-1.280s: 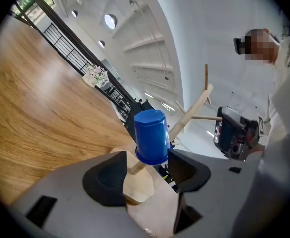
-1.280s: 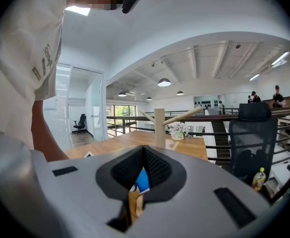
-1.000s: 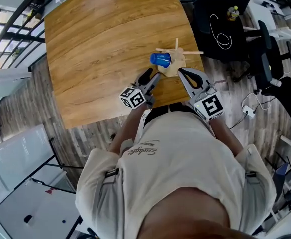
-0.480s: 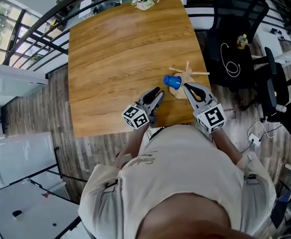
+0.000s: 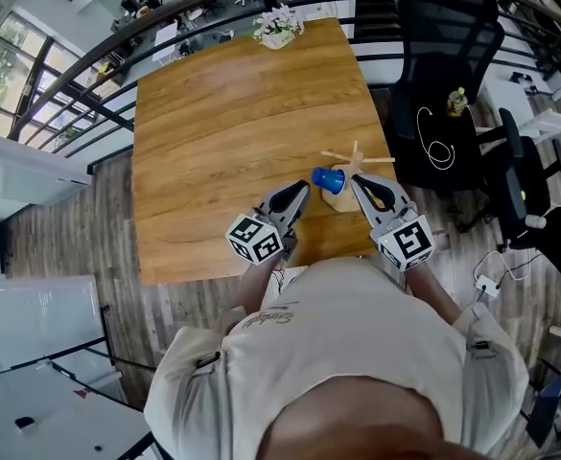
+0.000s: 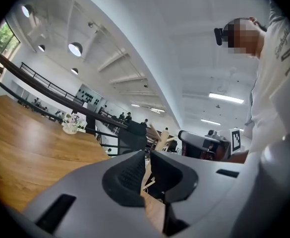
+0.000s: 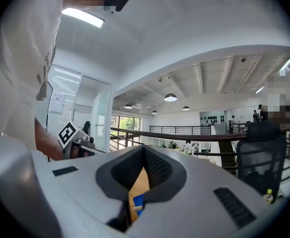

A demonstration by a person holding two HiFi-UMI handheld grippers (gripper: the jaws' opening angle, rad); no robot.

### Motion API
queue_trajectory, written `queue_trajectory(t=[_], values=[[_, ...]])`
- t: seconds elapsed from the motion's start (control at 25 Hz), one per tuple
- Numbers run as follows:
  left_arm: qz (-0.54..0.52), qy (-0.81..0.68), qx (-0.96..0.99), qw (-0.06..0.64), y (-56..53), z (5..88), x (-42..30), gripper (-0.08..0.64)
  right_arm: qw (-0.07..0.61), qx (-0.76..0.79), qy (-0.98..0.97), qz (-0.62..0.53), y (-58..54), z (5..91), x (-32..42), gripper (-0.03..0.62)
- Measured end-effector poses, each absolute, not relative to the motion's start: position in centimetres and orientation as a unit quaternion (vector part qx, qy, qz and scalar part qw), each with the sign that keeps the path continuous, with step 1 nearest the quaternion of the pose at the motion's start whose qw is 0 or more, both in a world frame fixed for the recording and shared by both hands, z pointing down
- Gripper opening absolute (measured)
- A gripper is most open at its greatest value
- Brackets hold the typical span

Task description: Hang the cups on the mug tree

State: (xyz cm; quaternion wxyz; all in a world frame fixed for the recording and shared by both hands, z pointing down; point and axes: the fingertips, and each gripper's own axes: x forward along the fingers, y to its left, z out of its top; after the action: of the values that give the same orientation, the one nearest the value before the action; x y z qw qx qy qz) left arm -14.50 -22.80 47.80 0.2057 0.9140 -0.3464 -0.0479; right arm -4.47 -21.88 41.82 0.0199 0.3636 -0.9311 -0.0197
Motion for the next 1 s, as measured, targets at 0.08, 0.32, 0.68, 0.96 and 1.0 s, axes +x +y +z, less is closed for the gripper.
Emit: queue_trajectory(t=[0.08, 0.32, 0.68, 0.96, 1.0], values=[[-0.046, -0.343, 0.916, 0.201, -23.1, 47.1, -14.5, 0.040, 0.015, 0.363, -0.931, -0.021, -21.8, 41.0, -4.4, -0.005], [-0.042, -0.353, 0.913, 0.197, -24.1, 45.5, -14.7, 0.038, 0.005, 0.352, -0.935, -0.027, -21.8, 39.1, -4.3, -0.005], [-0.050, -0.376, 0.911, 0.163, -25.9, 42.3, -14.8, 0.038, -0.003, 0.349, -0.936, -0.054, -23.3, 36.6, -3.0, -0.005], [-0.060, -0.401, 0.905, 0.129, -26.8, 38.9, -15.3, 0.038, -0.004, 0.338, -0.938, -0.079, -24.5, 34.3, -3.0, -0.005], [-0.061, -0.404, 0.904, 0.122, -27.1, 38.3, -15.4, 0.038, -0.003, 0.337, -0.938, -0.084, -24.8, 34.0, -2.9, -0.005]])
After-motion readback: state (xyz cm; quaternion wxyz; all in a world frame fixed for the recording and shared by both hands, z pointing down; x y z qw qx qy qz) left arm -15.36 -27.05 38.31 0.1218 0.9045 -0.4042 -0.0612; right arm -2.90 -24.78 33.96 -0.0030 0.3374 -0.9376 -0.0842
